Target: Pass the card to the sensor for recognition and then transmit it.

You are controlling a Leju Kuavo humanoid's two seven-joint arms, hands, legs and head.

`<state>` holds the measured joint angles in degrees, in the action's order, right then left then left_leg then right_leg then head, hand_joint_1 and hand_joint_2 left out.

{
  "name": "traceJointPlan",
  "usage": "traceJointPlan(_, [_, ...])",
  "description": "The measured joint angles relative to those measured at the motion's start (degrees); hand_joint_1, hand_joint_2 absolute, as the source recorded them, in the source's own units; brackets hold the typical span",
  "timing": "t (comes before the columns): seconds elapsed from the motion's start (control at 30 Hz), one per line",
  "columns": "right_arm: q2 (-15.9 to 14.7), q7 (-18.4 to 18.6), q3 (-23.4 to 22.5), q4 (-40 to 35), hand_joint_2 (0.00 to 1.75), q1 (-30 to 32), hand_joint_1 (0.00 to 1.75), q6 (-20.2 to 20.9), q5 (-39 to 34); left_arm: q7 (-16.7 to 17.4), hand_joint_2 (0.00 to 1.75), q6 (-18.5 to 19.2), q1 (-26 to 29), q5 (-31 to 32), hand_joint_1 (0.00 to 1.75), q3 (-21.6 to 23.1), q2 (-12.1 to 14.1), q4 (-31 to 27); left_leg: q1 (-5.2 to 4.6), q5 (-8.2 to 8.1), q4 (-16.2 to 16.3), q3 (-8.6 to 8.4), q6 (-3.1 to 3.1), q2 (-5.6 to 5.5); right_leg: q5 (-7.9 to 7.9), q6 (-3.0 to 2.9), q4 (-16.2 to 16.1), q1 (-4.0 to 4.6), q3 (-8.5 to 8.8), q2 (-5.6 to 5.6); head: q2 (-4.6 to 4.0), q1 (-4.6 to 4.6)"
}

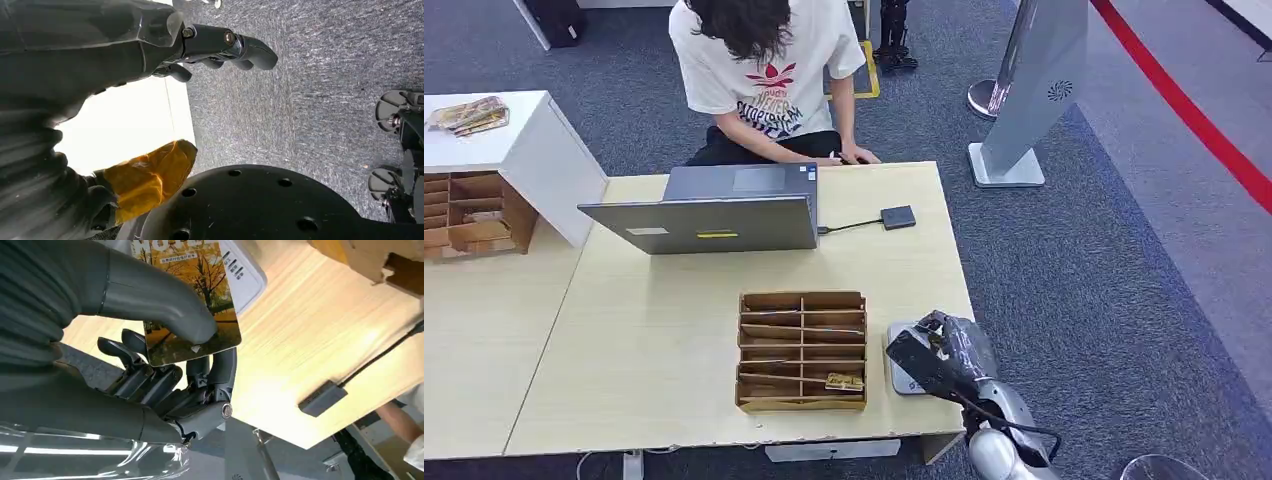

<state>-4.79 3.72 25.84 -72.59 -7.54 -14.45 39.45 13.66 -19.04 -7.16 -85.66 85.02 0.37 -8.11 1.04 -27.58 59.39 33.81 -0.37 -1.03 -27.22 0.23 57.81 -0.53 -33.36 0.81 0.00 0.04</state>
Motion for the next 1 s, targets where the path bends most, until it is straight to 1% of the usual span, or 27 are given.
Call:
traceJointPlan(0.6, [0.11, 1.01, -0.02, 4.46, 1.75, -1.92, 1.75, 0.00, 1.31, 0.00, 1.75, 0.00, 0.00, -0.29, 0.00, 0.61, 0.02, 0.00, 0.00, 0.00, 0.00, 0.00, 0.00, 0.00, 0.00, 0.00, 0.00, 0.00, 0.00, 0.00, 0.00, -0.02])
traceJointPlan(1.0, [0.39, 1.49, -0.02, 6.65, 1.75, -2.08, 1.75, 0.22, 1.33, 0.00, 1.75, 0.04, 0.00, -0.29, 0.00, 0.96, 0.02, 0.00, 0.00, 0.00, 0.00, -0.01, 0.00, 0.00, 0.00, 0.00, 0.00, 0.00, 0.00, 0.00, 0.00, 0.00])
